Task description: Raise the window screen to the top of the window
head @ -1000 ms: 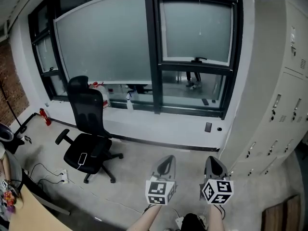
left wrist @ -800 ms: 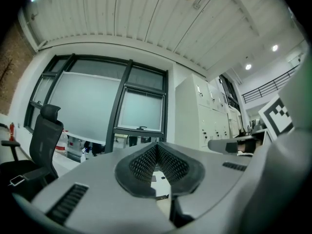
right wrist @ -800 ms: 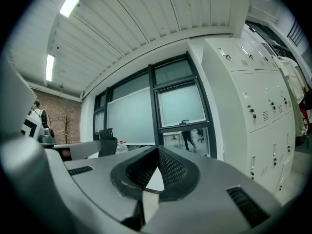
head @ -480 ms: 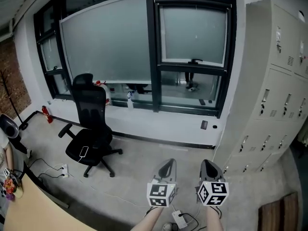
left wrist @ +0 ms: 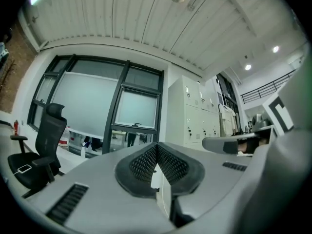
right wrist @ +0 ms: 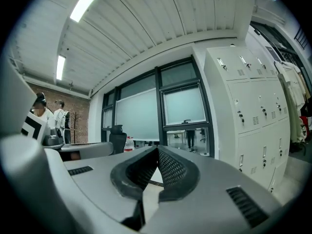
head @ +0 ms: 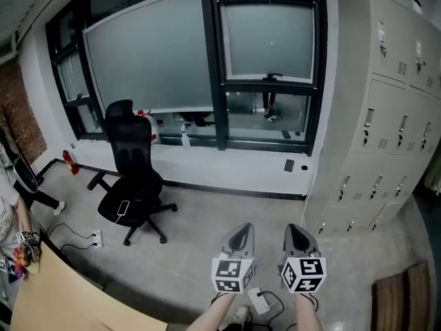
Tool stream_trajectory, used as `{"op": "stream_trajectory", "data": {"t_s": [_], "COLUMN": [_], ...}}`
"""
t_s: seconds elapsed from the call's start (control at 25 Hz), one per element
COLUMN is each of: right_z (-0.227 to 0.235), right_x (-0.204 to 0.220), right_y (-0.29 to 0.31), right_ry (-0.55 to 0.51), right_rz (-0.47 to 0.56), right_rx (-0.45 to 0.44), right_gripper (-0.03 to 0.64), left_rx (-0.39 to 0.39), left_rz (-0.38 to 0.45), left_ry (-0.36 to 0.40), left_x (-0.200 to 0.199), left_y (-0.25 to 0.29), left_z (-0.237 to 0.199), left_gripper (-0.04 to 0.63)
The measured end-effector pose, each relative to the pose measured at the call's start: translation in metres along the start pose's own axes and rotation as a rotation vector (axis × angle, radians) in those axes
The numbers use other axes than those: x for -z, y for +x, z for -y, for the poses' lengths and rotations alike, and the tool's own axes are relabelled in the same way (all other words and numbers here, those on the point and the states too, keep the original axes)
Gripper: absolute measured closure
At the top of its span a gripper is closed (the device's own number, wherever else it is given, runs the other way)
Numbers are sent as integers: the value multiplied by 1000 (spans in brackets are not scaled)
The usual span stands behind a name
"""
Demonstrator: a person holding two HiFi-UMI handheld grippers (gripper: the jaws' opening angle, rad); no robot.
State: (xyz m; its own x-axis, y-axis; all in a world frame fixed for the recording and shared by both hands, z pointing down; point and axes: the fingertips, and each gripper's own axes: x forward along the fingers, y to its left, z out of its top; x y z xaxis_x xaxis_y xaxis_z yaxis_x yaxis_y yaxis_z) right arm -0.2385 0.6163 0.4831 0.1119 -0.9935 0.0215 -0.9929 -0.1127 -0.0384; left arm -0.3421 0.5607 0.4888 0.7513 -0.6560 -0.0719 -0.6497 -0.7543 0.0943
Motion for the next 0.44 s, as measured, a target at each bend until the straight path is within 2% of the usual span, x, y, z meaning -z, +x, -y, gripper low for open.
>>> {"op": "stream_trajectory", "data": {"t_s": [0.44], "right_z": [11], "right_x": [-22], "right_y": [18], "right_ry": [-6], "right_rz": [49], "right_rx": [1], "right_gripper": [610], "left_rx": [19], "left_rz": [28], "left_ry": [41], "left_x": [-13], "left_y": [26], "left_z": [0], "left_gripper": [592]}}
